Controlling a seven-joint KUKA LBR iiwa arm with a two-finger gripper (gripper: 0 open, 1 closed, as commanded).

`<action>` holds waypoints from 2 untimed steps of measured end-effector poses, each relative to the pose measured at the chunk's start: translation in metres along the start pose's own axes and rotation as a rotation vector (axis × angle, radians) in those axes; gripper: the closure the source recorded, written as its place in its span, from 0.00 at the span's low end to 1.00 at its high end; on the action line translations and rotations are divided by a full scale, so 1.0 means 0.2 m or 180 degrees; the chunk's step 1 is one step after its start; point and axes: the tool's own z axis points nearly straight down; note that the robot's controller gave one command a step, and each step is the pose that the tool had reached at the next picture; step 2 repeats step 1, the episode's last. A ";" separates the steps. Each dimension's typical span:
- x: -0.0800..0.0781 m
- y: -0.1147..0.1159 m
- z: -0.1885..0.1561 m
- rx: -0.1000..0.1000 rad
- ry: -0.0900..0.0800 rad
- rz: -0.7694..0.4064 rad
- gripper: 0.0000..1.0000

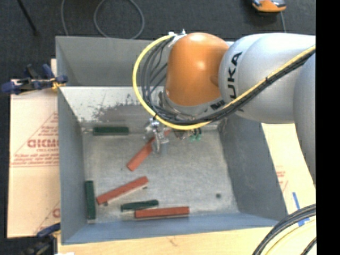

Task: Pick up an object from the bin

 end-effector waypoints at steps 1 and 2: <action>-0.05 -0.12 -0.29 -0.0001 0.0009 -0.0742 1.00; -0.05 -0.12 -0.29 -0.0001 0.0009 -0.0742 1.00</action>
Offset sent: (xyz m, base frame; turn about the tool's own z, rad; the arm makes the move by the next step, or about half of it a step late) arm 0.0142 -0.0183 0.0562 -0.2361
